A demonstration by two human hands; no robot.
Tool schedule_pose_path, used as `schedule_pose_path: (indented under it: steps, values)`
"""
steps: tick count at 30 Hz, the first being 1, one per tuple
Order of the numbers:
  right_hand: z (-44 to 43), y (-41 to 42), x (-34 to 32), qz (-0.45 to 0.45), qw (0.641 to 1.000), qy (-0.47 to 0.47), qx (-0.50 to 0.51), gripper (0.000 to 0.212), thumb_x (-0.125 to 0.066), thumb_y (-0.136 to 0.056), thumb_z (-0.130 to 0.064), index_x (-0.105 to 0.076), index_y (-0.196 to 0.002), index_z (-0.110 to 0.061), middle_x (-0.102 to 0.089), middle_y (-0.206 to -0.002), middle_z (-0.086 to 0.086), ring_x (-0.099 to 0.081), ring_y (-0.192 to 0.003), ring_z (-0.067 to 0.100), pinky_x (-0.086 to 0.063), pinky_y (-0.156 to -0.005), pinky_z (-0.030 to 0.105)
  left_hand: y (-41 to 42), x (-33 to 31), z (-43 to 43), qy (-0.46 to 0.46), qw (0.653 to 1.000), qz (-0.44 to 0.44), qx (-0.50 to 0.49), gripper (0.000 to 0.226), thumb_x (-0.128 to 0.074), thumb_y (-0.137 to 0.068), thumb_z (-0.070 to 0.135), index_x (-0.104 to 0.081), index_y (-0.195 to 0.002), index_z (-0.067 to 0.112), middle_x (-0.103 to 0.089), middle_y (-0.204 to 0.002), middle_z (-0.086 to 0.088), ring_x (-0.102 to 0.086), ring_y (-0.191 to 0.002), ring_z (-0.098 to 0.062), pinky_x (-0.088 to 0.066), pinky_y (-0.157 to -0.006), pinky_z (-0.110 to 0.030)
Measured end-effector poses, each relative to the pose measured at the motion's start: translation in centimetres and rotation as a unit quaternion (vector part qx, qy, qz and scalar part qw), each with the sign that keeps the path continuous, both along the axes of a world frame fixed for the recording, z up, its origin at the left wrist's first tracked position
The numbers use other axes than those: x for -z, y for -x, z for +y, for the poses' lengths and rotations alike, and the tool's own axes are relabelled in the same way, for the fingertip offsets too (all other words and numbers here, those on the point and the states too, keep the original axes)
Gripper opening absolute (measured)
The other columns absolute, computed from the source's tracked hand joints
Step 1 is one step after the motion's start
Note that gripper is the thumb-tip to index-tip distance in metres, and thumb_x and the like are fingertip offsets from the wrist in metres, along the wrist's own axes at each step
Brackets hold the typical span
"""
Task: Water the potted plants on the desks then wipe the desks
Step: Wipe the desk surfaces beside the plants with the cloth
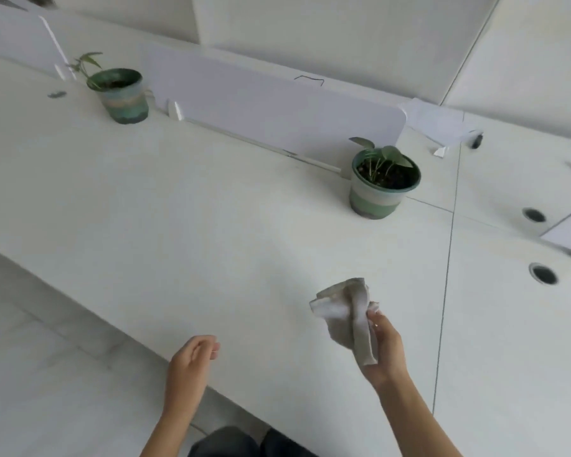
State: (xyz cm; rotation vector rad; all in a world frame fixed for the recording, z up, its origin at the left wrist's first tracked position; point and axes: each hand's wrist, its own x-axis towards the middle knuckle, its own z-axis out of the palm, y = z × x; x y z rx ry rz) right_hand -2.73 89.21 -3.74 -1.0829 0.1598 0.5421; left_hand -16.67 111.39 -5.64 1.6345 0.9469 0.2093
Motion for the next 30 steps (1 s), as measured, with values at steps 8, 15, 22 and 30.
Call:
schedule_pose_path:
  steps: [8, 15, 22, 30]
  values:
    - [-5.6, -12.9, 0.6, -0.097, 0.927, 0.33, 0.151, 0.036, -0.056, -0.079, -0.024, -0.057, -0.113, -0.014, -0.06, -0.093, 0.003, -0.059, -0.081, 0.009, -0.043, -0.066, 0.023, -14.4, 2.3, 2.8, -0.238, 0.955, 0.053, 0.167, 0.023, -0.048, -0.088, 0.011, -0.067, -0.097, 0.001, -0.067, -0.109, -0.014, -0.054, -0.107, -0.032, -0.04, -0.087, -0.033]
    - [-3.9, -16.8, 7.1, -0.172, 0.651, 0.727, -0.137, 0.062, -0.026, -0.092, -0.053, -0.015, -0.147, -0.027, -0.011, -0.158, 0.003, -0.002, -0.146, 0.021, -0.008, -0.116, 0.039, -22.0, 7.0, 4.0, -0.42, 0.835, 0.175, 0.31, 0.05, -0.037, -0.076, 0.031, -0.066, -0.111, 0.009, -0.061, -0.124, -0.023, -0.056, -0.112, -0.047, -0.044, -0.09, -0.051]
    - [-3.5, -27.0, 7.3, -0.107, 0.629, 0.754, -0.154, 0.058, -0.024, -0.092, -0.05, -0.008, -0.146, -0.035, 0.003, -0.159, 0.005, 0.008, -0.145, 0.022, -0.002, -0.117, 0.044, -22.2, 8.6, 3.7, -0.464, 0.812, 0.189, 0.3, 0.051, -0.037, -0.078, 0.031, -0.061, -0.119, 0.012, -0.056, -0.131, -0.02, -0.053, -0.119, -0.042, -0.025, -0.097, -0.046]
    - [1.3, -22.4, 7.6, -0.127, 0.616, 0.766, -0.133, 0.054, -0.029, -0.093, -0.043, -0.016, -0.145, -0.033, -0.008, -0.158, 0.012, -0.003, -0.145, 0.03, -0.009, -0.115, 0.045, -22.1, 9.8, 3.6, -0.5, 0.819, 0.138, 0.247, 0.05, -0.036, -0.078, 0.031, -0.044, -0.126, 0.017, -0.054, -0.133, -0.02, -0.031, -0.126, -0.035, -0.024, -0.099, -0.047]
